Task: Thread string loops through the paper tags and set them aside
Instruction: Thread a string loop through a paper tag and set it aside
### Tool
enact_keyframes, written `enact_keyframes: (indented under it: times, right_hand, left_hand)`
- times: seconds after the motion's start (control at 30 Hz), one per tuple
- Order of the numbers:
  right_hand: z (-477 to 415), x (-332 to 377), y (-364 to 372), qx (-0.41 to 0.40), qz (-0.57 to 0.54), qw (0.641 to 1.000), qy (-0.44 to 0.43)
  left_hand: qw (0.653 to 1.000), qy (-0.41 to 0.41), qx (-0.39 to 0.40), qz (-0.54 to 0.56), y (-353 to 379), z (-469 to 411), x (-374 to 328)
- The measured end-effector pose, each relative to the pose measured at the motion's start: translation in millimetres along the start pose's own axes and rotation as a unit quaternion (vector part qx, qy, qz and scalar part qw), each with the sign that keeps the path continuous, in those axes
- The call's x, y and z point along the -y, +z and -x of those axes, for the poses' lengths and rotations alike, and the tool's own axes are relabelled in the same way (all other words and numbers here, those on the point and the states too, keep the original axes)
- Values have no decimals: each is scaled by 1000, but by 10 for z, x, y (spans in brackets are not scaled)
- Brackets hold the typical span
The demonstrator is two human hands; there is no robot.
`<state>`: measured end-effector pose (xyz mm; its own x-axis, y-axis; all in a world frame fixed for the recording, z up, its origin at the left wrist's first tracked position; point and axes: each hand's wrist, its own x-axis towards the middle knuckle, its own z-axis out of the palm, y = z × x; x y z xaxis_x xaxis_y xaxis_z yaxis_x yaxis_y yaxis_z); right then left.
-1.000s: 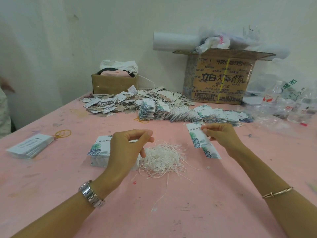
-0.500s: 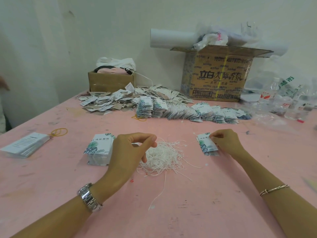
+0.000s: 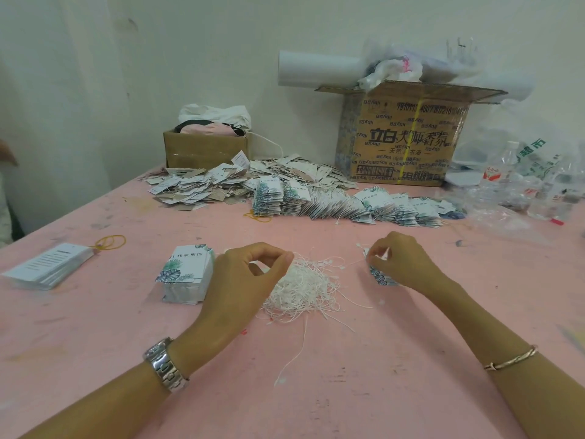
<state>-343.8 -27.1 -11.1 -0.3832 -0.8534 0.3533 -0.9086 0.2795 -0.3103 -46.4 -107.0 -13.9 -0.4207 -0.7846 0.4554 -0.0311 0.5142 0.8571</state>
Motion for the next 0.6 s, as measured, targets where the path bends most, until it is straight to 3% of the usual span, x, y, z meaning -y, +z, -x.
enact_keyframes:
  times: [0.1,0.17,0.33,0.6]
  right_hand:
    - [127,338,-138,143,-35,988,-50]
    - [201,480,-136,201,8,977,-65]
    - [266,616,-104,175,96,977,-69]
    - [296,619,-39,185,93,977,-42]
  left_hand:
    - [999,20,-1,-40,13,15,-7]
    - [998,30,3,-47,29,34,-10]
    - [997,55,16,-50,52,72,-6]
    - [995,77,35,-55,91,105,-29]
